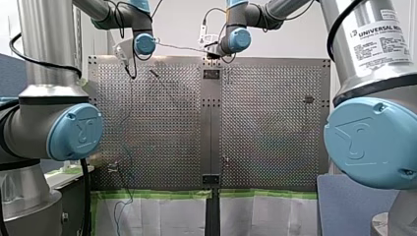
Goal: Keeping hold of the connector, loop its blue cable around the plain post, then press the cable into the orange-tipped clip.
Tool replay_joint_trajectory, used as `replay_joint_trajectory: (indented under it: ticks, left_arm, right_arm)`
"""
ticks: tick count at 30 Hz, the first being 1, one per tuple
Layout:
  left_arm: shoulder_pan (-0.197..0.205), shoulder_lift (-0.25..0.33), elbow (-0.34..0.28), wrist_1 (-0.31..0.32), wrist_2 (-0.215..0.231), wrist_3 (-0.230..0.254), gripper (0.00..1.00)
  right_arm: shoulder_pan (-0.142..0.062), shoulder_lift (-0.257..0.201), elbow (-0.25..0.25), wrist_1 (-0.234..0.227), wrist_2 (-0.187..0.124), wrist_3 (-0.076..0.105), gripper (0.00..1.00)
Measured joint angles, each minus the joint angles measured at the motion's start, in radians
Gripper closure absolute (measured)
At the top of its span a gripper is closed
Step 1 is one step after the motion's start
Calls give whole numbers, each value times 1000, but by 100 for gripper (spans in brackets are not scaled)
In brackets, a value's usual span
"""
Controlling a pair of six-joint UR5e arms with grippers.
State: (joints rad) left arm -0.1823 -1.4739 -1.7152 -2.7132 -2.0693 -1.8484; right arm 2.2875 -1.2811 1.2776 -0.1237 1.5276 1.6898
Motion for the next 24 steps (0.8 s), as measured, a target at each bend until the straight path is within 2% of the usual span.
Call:
replay_joint_trajectory:
  ticks: [8,18,24]
  left_arm:
    - [78,-78,23,-78,78,-49,100]
    - [180,-180,25,-178,180,-74,100]
    - [240,-223,31,-194,240,-69,100]
  right_arm:
    - [-12,56,-63,-8,-22,-5,100]
    - [-14,102,-69,-26,-39,-20,100]
    - [-14,125,-70,-51,-47,-26,100]
